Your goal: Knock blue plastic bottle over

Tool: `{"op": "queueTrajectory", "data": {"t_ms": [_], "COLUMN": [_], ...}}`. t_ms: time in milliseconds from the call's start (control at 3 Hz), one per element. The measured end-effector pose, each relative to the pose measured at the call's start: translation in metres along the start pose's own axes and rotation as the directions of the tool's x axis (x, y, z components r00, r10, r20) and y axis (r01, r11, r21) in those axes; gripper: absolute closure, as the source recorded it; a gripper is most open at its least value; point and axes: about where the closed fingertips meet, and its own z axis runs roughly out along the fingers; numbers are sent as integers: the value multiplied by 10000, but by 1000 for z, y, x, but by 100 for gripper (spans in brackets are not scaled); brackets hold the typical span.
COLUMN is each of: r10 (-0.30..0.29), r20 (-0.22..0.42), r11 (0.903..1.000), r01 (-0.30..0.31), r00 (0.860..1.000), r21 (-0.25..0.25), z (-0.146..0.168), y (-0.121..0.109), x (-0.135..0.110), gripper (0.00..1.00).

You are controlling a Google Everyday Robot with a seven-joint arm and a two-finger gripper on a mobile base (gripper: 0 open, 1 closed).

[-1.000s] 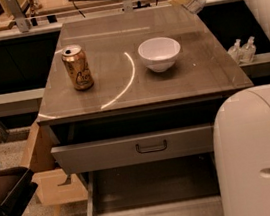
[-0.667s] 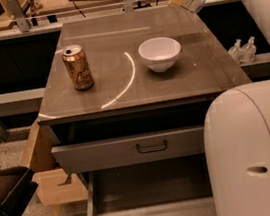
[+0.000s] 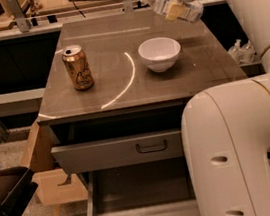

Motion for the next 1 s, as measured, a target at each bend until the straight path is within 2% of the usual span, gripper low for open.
{"op": "queueTrajectory", "data": {"t_ms": [333, 1000], "r10": [-345, -922], "r20": [-404, -849], "r11": [9952, 9757], "r01": [306, 729], "r00": [9986, 9921], "r21": [-925, -2065], "z": [7, 22], "y": [22, 51], "x": [1, 1], "gripper": [100, 100]}}
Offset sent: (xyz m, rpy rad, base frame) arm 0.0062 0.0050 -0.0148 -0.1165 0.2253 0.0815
